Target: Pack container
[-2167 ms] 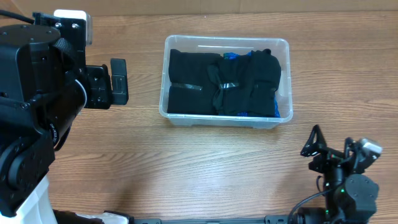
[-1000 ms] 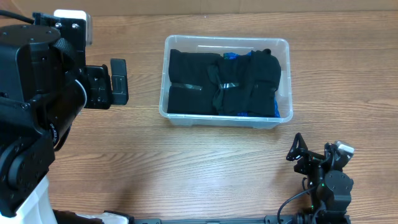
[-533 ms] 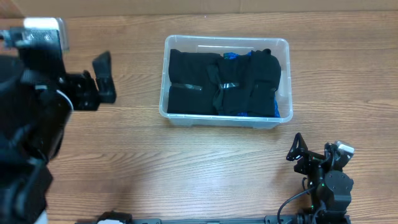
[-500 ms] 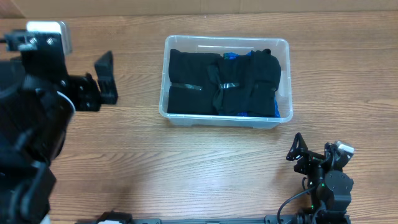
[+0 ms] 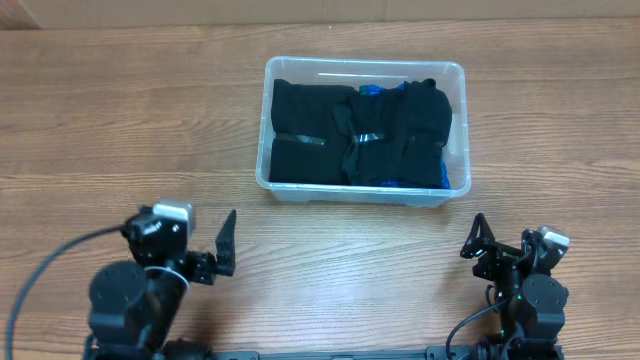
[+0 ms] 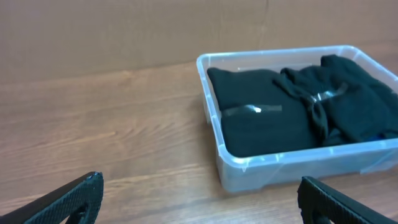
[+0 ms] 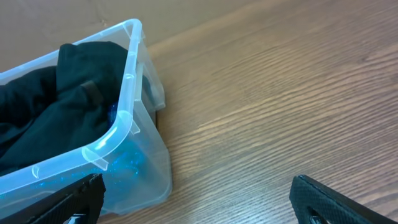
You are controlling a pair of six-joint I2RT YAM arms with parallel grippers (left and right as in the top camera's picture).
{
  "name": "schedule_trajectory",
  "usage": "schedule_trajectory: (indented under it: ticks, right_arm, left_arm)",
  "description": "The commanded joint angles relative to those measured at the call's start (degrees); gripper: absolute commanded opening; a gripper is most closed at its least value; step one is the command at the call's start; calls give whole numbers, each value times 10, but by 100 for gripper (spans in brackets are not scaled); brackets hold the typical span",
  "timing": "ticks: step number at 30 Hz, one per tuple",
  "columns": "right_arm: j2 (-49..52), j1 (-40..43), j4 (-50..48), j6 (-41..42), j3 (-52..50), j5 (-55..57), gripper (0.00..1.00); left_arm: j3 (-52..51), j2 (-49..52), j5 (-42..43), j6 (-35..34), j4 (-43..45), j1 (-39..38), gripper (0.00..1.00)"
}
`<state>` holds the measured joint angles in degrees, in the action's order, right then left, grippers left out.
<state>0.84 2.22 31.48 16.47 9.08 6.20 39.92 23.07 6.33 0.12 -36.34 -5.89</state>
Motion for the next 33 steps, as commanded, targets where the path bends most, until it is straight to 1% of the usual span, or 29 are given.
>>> schedule_trajectory:
  ticks: [1,6,16,20,33]
  right_arm:
    - [-7,2,1,-2,-5,1,100]
    - [-7,2,1,-2,-5,1,100]
    - [-7,2,1,-2,-5,1,100]
    - [-7,2,1,-2,-5,1,100]
    - [-7,2,1,-2,-5,1,100]
  left_arm:
    - [-95,-59,8,-20,49,3,100]
    - [-189,-116,9,-25,101,3,100]
    - [-292,-230,5,-13,103,3,100]
    - [-324,-229,-10,-14,105,3,100]
    - [-326,-229,-9,-14,109,3,100]
